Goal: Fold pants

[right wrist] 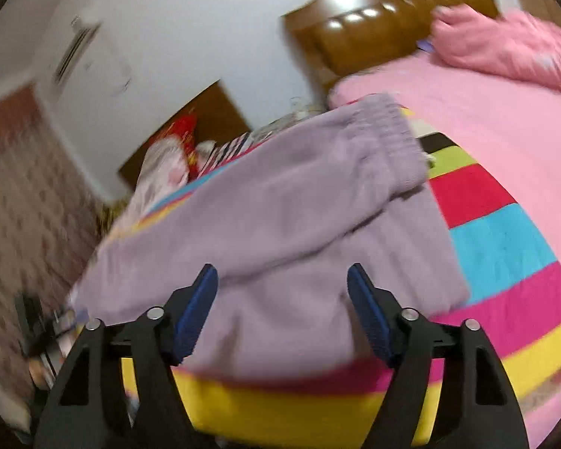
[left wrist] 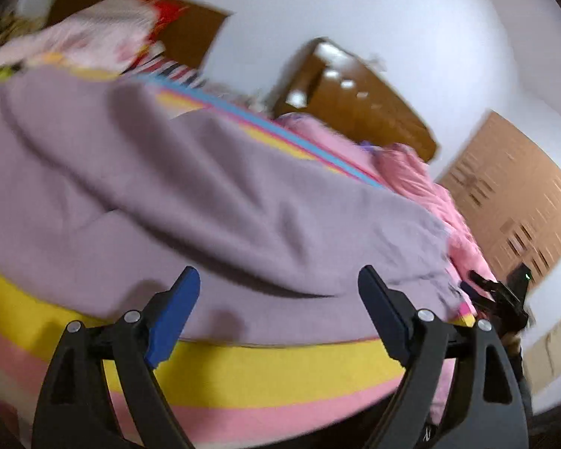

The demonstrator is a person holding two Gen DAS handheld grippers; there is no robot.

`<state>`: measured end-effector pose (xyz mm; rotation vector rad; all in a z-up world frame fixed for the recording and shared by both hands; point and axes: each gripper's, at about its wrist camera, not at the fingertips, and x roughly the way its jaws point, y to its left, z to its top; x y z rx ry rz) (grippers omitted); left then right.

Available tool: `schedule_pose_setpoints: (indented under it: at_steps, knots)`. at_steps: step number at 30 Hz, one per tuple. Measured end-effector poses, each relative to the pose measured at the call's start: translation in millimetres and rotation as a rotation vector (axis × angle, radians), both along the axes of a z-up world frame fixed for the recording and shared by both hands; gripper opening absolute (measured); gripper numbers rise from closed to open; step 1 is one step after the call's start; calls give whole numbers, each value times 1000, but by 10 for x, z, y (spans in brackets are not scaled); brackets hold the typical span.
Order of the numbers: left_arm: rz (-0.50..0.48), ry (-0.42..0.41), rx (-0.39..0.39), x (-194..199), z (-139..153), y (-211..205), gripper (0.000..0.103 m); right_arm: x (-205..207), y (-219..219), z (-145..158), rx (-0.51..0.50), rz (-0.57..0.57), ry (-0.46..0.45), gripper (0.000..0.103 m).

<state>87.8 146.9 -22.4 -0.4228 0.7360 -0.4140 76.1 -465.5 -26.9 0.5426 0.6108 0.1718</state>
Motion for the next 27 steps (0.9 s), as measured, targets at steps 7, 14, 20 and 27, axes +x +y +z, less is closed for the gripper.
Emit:
schedule_pose_setpoints:
  at_steps: [7, 14, 20, 27]
  knots:
    - [48, 38, -152, 207, -64, 241, 86, 682, -407, -216, 167, -111, 184, 62]
    - [73, 44, -201, 216, -90, 406, 86, 802, -581, -288, 167, -155, 218, 18]
    - [87, 57, -185, 246, -94, 446, 86, 687, -589, -360, 198, -163, 186, 15]
    - [210, 167, -110, 456, -50, 371, 71, 628, -489, -291, 139, -181, 181, 14]
